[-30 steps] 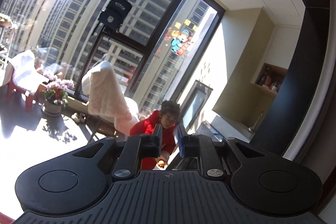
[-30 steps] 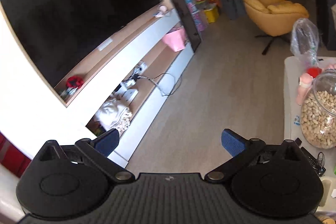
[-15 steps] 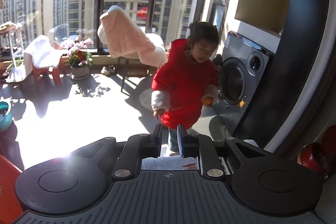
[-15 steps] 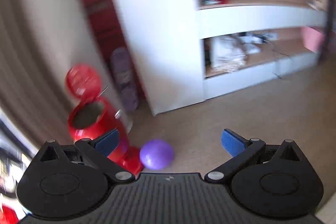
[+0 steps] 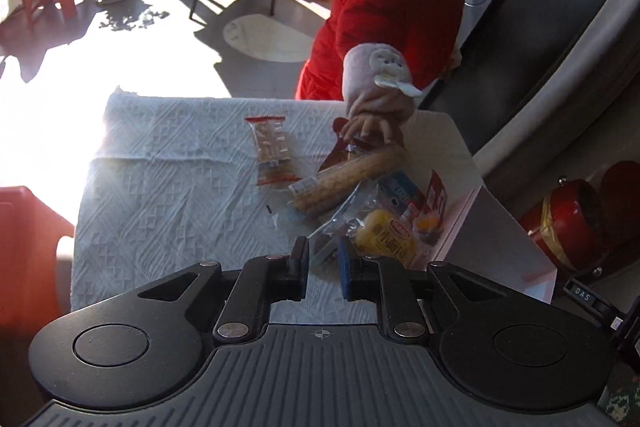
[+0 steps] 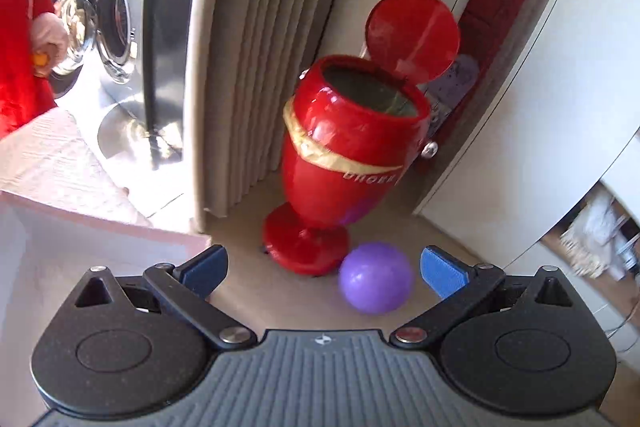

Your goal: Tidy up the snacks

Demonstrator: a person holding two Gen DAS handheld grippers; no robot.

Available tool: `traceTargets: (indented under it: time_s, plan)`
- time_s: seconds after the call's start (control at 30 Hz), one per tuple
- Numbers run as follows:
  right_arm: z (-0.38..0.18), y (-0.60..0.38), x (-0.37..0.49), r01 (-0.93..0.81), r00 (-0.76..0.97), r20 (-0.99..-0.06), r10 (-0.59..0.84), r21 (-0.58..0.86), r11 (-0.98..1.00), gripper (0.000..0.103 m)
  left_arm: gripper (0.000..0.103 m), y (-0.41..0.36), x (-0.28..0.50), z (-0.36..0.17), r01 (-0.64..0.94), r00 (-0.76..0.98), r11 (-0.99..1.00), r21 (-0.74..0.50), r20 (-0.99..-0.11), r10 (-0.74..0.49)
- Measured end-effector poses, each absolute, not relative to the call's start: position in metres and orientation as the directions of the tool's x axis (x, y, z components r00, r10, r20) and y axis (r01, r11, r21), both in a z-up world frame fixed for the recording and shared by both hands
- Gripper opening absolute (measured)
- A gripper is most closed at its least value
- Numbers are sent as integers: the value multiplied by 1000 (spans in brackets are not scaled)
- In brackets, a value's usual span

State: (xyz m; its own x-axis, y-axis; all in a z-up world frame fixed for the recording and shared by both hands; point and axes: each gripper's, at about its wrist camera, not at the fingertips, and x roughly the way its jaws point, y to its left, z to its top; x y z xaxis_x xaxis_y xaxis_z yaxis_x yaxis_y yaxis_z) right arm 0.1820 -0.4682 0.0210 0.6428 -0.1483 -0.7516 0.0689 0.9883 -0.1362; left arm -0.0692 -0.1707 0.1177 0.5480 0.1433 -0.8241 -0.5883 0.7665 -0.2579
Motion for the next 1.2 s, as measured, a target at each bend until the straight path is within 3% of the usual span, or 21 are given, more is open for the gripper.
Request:
traceTargets:
  time_s: [0.1, 0.3, 0.47, 0.6, 0.7, 0.87, 1.07, 1.2]
  plan:
    - [22, -468, 168, -81, 571, -821, -17, -76, 994, 103, 18, -172, -75, 104, -597, 507, 771, -219, -848, 152]
    - [10, -438, 164, -268, 550, -824, 135, -21, 963, 103, 18, -131, -31, 89, -568, 570, 785, -248, -806, 158]
    - [4, -408, 172, -333, 552, -816, 172, -27, 942, 103, 18, -77, 93, 70, -453, 647, 858, -242, -752, 129]
    - [5, -395, 169, -323, 574, -808, 135, -72, 944, 103, 16, -55, 144, 28, -526, 660, 790, -314, -737, 147]
    - [13, -394, 171, -305, 564, -809, 167, -15, 952, 103, 16, -63, 151, 9, -505, 664, 831, -234, -720, 200]
    - [18, -380, 181, -344, 570, -788, 233, 29, 939, 103, 16, -71, 153, -18, -442, 624, 876, -192, -768, 146]
    - [22, -363, 191, -406, 555, -779, 291, 51, 912, 103, 17, -81, 123, -16, -404, 628, 896, -185, -769, 124]
    - [24, -345, 197, -447, 550, -772, 318, 49, 893, 103, 17, -77, 104, -1, -435, 626, 891, -127, -754, 199]
